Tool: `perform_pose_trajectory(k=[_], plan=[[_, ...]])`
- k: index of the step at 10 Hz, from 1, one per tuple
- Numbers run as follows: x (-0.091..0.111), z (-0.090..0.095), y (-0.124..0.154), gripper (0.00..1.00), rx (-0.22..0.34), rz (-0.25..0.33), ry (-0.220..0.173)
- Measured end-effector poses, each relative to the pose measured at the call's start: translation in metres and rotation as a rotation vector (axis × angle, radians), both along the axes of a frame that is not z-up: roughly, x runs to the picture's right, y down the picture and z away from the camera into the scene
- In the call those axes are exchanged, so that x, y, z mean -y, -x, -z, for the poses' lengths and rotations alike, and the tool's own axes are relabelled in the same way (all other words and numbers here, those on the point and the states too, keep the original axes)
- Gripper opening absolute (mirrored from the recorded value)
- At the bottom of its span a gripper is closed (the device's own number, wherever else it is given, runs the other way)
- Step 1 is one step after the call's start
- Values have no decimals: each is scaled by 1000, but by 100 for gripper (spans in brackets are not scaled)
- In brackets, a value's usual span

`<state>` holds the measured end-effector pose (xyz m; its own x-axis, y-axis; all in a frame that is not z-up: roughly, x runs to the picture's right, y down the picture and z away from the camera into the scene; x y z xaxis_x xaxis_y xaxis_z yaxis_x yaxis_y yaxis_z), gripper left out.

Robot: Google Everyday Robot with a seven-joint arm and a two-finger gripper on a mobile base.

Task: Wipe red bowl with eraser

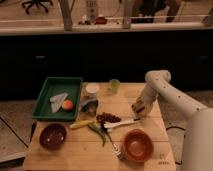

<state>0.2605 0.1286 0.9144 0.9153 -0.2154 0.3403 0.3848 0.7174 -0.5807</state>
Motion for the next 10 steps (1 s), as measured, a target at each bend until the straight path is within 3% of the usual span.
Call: perform_pose_trajectory(k=[4,7,10], plan=[[1,9,-10,5,-16,-1,-3],[19,34,-12,0,-30,3,-15],[21,48,-12,0,-43,12,-20]])
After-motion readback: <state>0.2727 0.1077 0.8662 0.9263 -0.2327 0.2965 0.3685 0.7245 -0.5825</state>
